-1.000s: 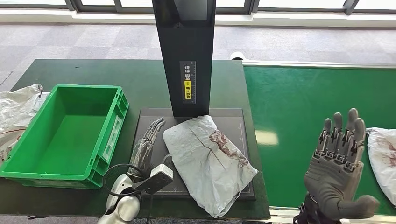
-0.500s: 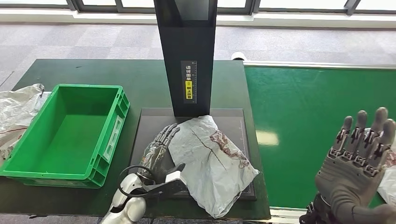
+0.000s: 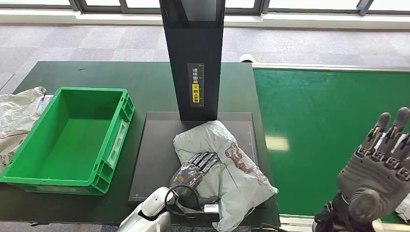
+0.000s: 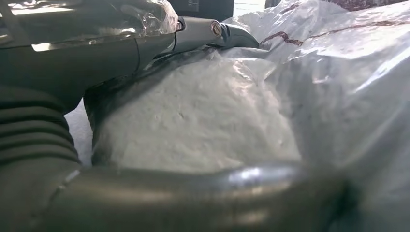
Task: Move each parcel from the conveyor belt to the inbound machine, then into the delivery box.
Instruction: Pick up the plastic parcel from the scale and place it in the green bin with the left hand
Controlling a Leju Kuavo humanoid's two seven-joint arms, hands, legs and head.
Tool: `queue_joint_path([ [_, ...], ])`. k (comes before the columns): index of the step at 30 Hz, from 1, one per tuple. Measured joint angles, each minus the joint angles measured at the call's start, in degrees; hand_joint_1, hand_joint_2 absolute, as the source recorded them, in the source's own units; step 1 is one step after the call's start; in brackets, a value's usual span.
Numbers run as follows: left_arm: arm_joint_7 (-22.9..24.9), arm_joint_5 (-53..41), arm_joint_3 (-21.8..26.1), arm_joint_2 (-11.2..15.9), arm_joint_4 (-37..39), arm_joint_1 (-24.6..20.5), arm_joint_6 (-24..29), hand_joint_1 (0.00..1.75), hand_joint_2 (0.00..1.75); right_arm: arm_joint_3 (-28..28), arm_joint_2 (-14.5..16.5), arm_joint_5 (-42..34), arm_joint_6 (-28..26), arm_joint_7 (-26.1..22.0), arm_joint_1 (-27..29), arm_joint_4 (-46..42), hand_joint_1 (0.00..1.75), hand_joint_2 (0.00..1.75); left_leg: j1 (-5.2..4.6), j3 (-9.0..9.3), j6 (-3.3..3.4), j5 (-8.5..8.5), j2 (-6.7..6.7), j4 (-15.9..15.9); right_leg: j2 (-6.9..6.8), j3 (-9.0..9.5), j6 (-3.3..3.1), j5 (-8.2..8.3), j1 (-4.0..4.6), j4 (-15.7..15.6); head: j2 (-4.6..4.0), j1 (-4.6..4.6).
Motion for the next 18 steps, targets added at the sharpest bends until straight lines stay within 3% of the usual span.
queue_joint_path([
  [7,-0.01,0.25,-0.91,-0.47,2.13,-1.03,0.12,0.0,0.0,0.49,-0.17,0.01,0.0,0.0,-0.38,0.01,0.0,1.75,-0.01,0.02,0.02,0.01,-0.02,0.0,-0.04,0.06,0.01,0.0,-0.01,-0.01,0.0,0.0],
  [11,-0.03,0.42,-1.18,-0.54,2.58,-1.25,0.17,0.0,1.75,0.66,-0.17,0.01,0.04,0.0,-0.52,0.01,0.0,1.75,-0.01,0.05,0.05,0.02,-0.02,0.0,-0.05,0.1,0.01,0.0,-0.01,-0.01,0.0,0.0],
  [14,0.1,0.82,-1.33,-0.64,2.78,-1.33,0.03,0.0,1.75,0.84,-0.17,0.03,0.38,0.01,-0.9,0.04,0.0,1.75,-0.01,0.06,0.06,0.03,-0.02,0.0,-0.06,0.12,0.01,0.0,-0.01,-0.01,0.01,0.0],
  [18,0.31,0.76,-1.61,-0.79,3.04,-1.51,-0.35,1.75,1.75,0.96,-0.17,-0.06,1.16,0.02,-2.18,0.42,0.0,1.75,-0.01,0.09,0.08,0.04,-0.03,0.0,-0.1,0.17,0.01,0.0,-0.01,-0.01,-0.01,0.0],
])
